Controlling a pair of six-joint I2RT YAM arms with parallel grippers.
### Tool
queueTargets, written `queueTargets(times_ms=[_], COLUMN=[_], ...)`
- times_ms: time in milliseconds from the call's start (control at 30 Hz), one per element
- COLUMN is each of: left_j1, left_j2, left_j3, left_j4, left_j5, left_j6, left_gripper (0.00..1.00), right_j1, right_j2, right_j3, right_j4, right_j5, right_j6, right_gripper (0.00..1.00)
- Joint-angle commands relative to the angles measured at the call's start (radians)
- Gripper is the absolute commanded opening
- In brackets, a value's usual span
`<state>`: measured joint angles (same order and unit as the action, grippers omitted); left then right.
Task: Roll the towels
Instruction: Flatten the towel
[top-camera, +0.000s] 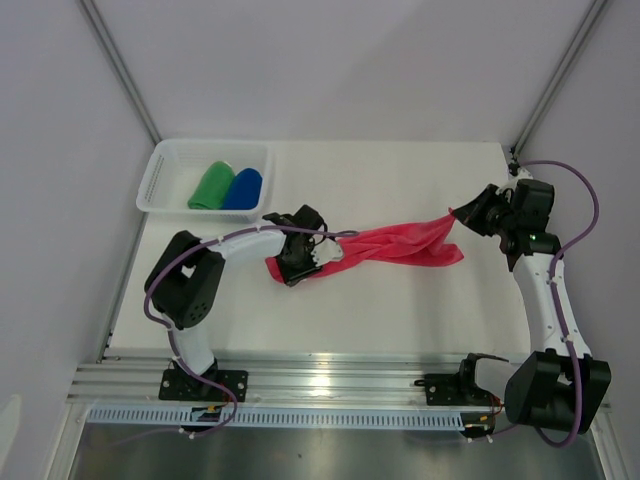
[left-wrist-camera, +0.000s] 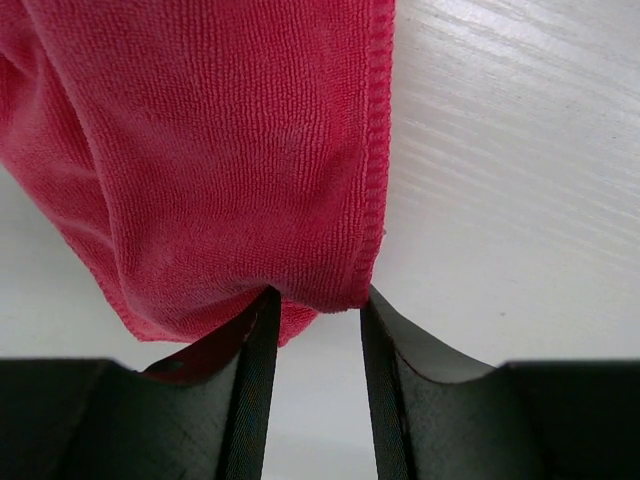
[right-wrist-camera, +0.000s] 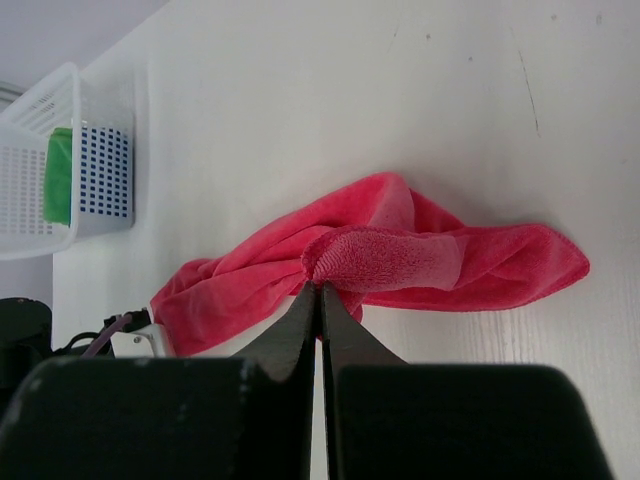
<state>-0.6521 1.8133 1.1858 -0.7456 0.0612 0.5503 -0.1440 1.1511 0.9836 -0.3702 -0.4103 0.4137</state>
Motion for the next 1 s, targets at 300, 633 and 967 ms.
queueTargets(times_ms=[300, 633, 967], left_j1=[0.0, 0.009, 0.025], left_j2=[-0.058, -0.068, -0.072], left_j3=[0.057, 0.084, 0.098], left_j4=[0.02, 0.035, 0.014], left_j5=[-0.057, -0.11, -0.11], left_j6=[-0.003, 0.005, 0.013], left_gripper=[0.34, 0.38, 0.48], right_j1=[-0.016, -0.02, -0.029], right_j2=[-0.037, -0.048, -0.057], right_j3=[0.004, 0.001, -0.006], right_j4=[0.013, 0.007, -0.006], right_j5=[-0.025, -0.033, -0.036], right_j6=[-0.023, -0.029, -0.036], right_gripper=[0.0, 0.0, 0.0])
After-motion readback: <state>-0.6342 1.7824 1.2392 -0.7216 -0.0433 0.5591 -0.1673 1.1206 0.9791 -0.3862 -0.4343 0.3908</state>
